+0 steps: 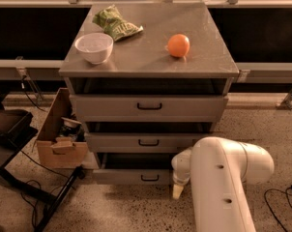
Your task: Open bottom drawer
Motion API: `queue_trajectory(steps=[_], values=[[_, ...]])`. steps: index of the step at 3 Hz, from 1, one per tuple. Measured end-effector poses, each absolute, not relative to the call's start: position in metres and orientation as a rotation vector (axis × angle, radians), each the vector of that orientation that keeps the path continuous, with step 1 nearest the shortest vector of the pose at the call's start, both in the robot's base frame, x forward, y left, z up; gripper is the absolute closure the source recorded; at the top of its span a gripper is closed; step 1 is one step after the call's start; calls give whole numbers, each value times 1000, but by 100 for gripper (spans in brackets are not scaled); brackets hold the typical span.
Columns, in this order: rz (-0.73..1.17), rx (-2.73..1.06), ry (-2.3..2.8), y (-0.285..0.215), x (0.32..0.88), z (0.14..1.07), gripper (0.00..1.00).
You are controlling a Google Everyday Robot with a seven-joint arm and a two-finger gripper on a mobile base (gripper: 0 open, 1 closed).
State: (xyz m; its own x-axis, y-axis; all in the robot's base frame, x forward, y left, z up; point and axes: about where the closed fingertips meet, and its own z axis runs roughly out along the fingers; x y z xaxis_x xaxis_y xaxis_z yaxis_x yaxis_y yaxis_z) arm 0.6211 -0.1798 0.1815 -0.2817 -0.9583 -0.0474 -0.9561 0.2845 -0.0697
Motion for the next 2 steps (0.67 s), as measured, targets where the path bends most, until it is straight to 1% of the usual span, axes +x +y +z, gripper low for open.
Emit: queue_trajectory(steps=[1,2], values=[[-25,-1796,2521,-166,580,205,41],[97,-1771,2663,-158,491,200,66]])
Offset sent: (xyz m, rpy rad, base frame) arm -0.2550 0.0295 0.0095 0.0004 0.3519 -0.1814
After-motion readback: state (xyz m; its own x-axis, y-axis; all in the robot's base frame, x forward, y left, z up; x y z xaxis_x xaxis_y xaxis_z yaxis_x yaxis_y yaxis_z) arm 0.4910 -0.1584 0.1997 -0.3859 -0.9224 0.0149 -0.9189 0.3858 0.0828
